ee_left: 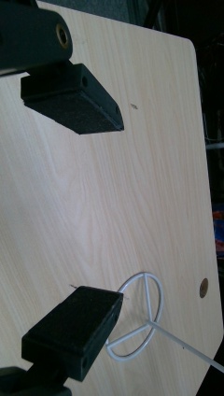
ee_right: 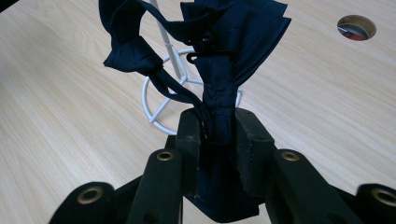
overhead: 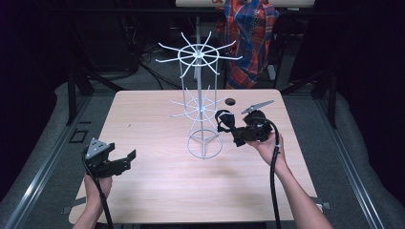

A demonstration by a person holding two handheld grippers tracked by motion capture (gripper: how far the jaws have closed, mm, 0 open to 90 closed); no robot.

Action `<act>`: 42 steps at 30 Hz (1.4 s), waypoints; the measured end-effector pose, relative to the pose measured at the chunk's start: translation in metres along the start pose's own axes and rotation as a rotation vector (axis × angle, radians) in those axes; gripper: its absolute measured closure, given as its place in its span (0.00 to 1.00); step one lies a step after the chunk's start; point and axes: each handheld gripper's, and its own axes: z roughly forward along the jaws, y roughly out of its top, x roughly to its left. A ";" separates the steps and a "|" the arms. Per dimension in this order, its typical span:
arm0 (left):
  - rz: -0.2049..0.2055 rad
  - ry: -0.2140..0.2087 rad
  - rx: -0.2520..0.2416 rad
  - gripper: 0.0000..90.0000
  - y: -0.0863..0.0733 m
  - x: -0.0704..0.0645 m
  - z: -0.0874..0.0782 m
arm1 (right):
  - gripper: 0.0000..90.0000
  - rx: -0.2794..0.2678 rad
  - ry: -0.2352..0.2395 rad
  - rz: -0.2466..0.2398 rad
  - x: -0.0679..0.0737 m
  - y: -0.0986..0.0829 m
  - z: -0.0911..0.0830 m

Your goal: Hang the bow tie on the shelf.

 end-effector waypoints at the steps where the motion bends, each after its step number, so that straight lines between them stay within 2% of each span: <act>1: 0.001 0.000 0.001 0.17 0.000 0.000 0.000 | 0.81 0.001 0.001 0.002 0.000 0.000 0.001; 6: 0.002 -0.001 0.003 0.17 0.000 0.000 0.000 | 0.80 0.014 0.007 0.006 0.000 0.002 0.010; 13: 0.000 -0.001 0.003 0.17 0.000 0.000 0.001 | 0.78 -0.013 -0.013 0.005 0.001 0.000 0.015; 22: -0.003 -0.001 0.002 0.17 0.000 0.000 0.000 | 0.76 0.016 -0.006 -0.006 0.003 -0.002 0.023; 27: 0.000 -0.003 0.002 0.17 0.000 0.000 0.000 | 0.74 0.015 -0.008 -0.001 0.004 -0.003 0.024; 42: -0.002 -0.001 0.003 0.17 0.000 0.000 0.000 | 0.56 0.018 -0.019 0.005 0.000 -0.005 0.014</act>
